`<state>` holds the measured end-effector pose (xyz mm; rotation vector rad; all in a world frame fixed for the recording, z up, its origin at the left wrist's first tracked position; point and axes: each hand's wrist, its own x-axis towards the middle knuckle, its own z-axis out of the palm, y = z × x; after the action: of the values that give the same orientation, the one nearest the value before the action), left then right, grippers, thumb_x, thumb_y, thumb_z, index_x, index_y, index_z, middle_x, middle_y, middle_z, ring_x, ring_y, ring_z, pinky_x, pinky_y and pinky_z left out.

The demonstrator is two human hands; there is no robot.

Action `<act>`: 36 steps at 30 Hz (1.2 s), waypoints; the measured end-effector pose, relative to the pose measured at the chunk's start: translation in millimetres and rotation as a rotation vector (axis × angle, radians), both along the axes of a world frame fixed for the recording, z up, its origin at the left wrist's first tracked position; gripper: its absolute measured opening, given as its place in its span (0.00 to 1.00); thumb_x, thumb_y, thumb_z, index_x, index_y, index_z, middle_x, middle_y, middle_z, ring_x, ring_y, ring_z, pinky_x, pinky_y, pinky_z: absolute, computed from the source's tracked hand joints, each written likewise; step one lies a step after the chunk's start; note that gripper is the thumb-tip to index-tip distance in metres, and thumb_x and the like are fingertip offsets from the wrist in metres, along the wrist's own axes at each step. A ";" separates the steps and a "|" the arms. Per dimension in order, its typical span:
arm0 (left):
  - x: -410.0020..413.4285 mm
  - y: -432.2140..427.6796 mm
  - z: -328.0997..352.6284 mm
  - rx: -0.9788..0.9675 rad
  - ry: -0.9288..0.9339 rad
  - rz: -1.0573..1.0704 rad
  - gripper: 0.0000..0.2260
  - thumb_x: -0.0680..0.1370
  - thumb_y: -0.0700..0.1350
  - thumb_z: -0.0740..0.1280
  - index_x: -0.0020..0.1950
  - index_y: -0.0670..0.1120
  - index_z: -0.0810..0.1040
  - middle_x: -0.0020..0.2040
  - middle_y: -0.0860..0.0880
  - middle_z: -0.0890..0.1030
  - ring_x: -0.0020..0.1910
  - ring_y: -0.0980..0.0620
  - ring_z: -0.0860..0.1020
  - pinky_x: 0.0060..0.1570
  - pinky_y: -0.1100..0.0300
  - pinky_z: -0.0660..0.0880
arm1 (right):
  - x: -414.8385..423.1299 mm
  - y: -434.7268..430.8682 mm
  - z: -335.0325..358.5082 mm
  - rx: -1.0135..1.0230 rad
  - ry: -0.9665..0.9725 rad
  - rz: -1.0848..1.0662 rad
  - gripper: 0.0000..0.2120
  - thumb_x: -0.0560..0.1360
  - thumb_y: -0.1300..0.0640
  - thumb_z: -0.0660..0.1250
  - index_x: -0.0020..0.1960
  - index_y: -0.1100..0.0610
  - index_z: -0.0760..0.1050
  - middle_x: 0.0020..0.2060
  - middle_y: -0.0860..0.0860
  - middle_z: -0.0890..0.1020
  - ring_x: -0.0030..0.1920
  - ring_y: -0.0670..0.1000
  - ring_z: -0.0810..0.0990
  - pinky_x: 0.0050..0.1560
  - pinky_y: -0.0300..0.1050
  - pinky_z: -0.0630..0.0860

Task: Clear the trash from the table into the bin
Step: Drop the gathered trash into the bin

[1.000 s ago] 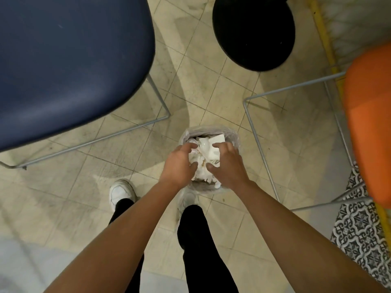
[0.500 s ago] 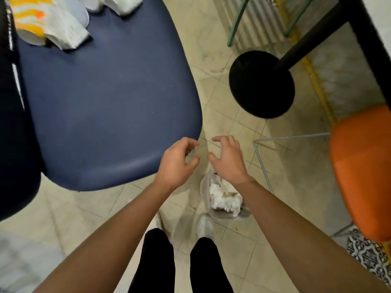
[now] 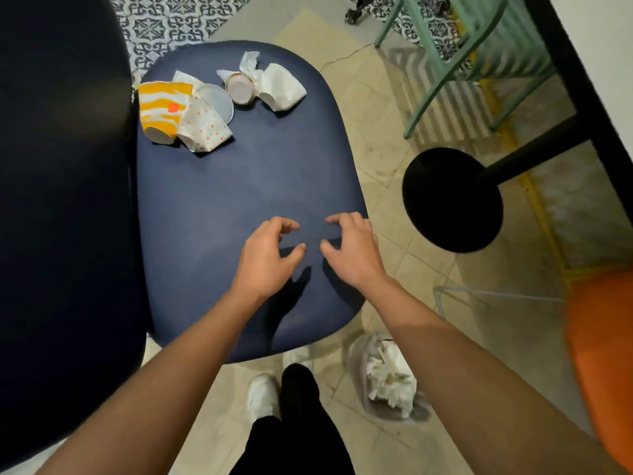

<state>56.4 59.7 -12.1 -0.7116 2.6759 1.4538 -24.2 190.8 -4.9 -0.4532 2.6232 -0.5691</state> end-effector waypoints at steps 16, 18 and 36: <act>-80.7 -93.1 -6.6 -0.113 -0.106 0.229 0.15 0.74 0.47 0.69 0.60 0.48 0.74 0.59 0.46 0.74 0.59 0.47 0.74 0.54 0.55 0.70 | -104.0 -80.4 -8.5 0.030 -0.049 0.180 0.18 0.75 0.54 0.63 0.65 0.54 0.70 0.63 0.52 0.71 0.66 0.53 0.66 0.65 0.49 0.63; -88.8 -104.4 -7.4 -0.146 -0.110 0.251 0.16 0.74 0.47 0.69 0.61 0.48 0.73 0.60 0.46 0.74 0.61 0.46 0.72 0.57 0.53 0.70 | -114.6 -91.9 -9.8 0.033 -0.047 0.198 0.19 0.75 0.54 0.63 0.65 0.54 0.69 0.63 0.52 0.71 0.66 0.53 0.66 0.65 0.49 0.62; -160.3 -198.3 -32.1 -0.514 -0.283 0.234 0.27 0.72 0.44 0.70 0.69 0.46 0.66 0.64 0.42 0.71 0.61 0.40 0.68 0.56 0.49 0.66 | -230.6 -208.9 -34.4 0.023 0.038 0.091 0.37 0.69 0.54 0.70 0.73 0.55 0.57 0.70 0.53 0.64 0.70 0.56 0.63 0.66 0.52 0.64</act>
<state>-103.9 -138.6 -44.2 -1.1861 2.8123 0.6068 -254.9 -18.0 -39.3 -0.5786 2.6261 -0.5057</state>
